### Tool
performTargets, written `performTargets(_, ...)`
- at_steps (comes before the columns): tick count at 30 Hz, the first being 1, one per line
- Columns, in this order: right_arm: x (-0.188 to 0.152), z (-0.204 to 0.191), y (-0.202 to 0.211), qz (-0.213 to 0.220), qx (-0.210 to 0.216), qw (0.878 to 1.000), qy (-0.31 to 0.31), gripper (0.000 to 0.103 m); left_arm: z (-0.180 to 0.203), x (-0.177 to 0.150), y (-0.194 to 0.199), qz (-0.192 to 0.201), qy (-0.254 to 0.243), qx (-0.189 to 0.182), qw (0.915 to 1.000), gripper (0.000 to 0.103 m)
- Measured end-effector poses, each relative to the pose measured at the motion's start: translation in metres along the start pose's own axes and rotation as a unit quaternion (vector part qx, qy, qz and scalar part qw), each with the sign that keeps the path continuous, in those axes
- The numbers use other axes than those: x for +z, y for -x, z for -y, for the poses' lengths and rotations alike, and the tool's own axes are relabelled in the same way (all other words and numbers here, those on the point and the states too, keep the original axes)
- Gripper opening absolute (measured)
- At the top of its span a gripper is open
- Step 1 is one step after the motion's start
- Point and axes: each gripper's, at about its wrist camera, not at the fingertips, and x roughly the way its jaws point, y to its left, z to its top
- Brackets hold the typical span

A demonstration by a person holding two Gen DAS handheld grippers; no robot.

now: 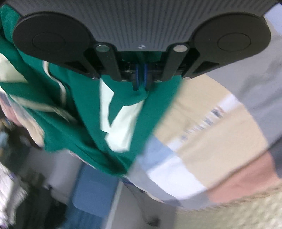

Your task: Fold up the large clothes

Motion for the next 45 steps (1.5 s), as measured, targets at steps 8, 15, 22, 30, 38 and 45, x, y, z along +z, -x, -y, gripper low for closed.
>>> performTargets(8, 0.053, 0.018, 0.006, 0.053, -0.06, 0.996, 0.026, 0.007, -0.076, 0.047, 0.019, 0.065, 0.066, 0.095, 0.9912, 0.006)
performTargets(15, 0.087, 0.05, -0.019, 0.087, -0.178, 0.978, 0.06, 0.007, -0.1, 0.046, -0.017, 0.012, 0.06, 0.145, 0.9875, 0.007)
performTargets(22, 0.047, 0.109, -0.086, 0.024, -0.187, 0.982, -0.009, 0.008, -0.099, 0.042, -0.028, -0.019, 0.05, 0.142, 0.9884, 0.013)
performTargets(30, 0.041, 0.105, -0.069, 0.074, -0.146, 0.985, -0.049, 0.012, -0.074, 0.049, 0.017, 0.037, 0.041, 0.124, 0.9908, 0.061)
performTargets(38, 0.038, 0.081, -0.028, 0.134, -0.066, 0.985, -0.086, 0.075, -0.016, 0.029, 0.063, 0.078, 0.0, -0.007, 0.997, 0.063)
performTargets(45, 0.059, -0.001, -0.064, 0.09, 0.054, 0.994, 0.027, 0.076, 0.028, 0.004, 0.049, 0.041, 0.002, -0.086, 0.9955, 0.063)
